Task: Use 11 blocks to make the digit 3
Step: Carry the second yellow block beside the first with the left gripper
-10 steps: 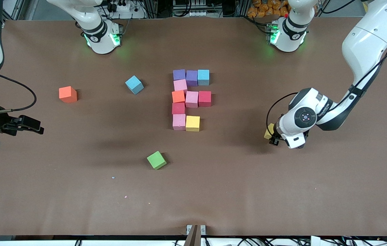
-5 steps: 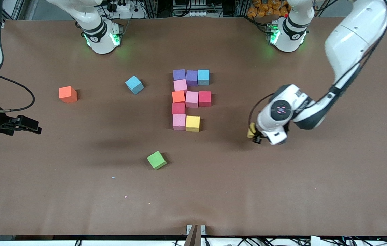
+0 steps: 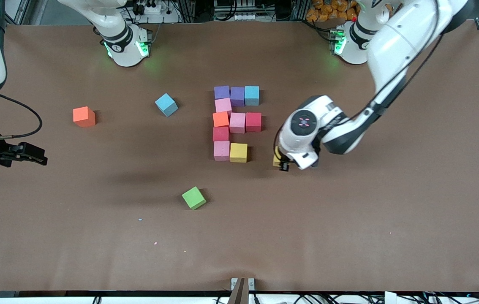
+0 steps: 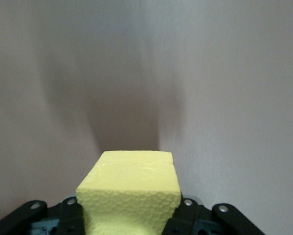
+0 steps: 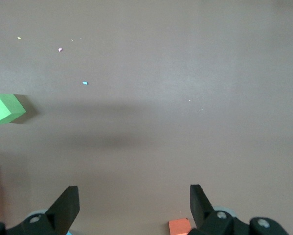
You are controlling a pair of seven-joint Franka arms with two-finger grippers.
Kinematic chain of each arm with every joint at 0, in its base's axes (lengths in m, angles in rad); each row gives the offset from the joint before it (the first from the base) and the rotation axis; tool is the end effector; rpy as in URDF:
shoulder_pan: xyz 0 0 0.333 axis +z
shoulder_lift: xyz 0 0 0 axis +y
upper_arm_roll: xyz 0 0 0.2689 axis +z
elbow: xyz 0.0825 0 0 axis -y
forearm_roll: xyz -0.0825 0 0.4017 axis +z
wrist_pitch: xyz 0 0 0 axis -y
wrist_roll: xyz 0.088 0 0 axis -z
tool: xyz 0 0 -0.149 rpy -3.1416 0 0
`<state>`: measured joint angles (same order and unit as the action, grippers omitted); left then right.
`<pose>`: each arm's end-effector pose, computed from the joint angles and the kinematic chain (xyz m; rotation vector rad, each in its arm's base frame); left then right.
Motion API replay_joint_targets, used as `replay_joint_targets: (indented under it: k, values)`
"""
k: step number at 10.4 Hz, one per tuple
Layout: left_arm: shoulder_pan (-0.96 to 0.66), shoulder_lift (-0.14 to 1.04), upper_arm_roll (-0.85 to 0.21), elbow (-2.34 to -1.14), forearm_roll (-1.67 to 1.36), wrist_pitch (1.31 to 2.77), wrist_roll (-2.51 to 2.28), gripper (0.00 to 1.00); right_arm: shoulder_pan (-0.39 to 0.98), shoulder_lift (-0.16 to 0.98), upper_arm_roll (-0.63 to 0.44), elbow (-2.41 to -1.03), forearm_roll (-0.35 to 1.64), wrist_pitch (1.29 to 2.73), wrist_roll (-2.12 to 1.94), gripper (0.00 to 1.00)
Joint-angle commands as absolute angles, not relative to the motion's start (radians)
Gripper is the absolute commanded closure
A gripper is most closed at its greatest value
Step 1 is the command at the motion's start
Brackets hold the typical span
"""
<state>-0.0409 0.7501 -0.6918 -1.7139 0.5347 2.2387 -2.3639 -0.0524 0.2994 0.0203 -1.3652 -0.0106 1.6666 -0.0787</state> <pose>0.5094 -0.4074 0.1399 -2.3774 -2.0368 0.0667 0.6537 -0.0238 0.4613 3.1361 0.0732 0.0028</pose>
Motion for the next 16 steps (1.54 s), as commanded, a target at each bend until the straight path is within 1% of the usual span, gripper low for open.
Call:
replay_joint_targets:
  k: [1,3,6,11,12,13,14,15,16]
  values:
    - [-0.152,0.810,-0.634,-1.637,0.511,2.230,-2.433,1.00,-0.071,0.298,0.034,-1.356,-0.032,1.651,-0.133,0.00]
    - [-0.192,0.837,-0.632,-1.609,0.512,2.230,-2.485,1.00,-0.067,0.298,0.034,-1.356,-0.034,1.643,-0.132,0.00]
    - [-0.257,0.864,-0.595,-1.553,0.511,2.230,-2.551,1.00,-0.072,0.299,0.034,-1.355,-0.037,1.644,-0.135,0.00]
    - [-0.278,0.888,-0.594,-1.523,0.512,2.230,-2.589,1.00,-0.074,0.301,0.034,-1.355,-0.037,1.644,-0.135,0.00]
    - [-0.279,0.890,-0.594,-1.525,0.512,2.230,-2.591,0.97,-0.074,0.301,0.034,-1.355,-0.037,1.644,-0.135,0.00]
    - [-0.281,0.890,-0.594,-1.526,0.514,2.230,-2.589,0.84,-0.077,0.302,0.034,-1.355,-0.037,1.644,-0.137,0.00]
    - [-0.281,0.890,-0.594,-1.526,0.523,2.230,-2.582,0.19,-0.077,0.304,0.034,-1.355,-0.037,1.644,-0.137,0.00]
    - [-0.281,0.888,-0.594,-1.525,0.526,2.229,-2.580,0.00,-0.077,0.305,0.034,-1.355,-0.037,1.644,-0.137,0.00]
    - [-0.279,0.881,-0.594,-1.525,0.522,2.229,-2.582,0.00,-0.077,0.305,0.034,-1.355,-0.037,1.646,-0.137,0.00]
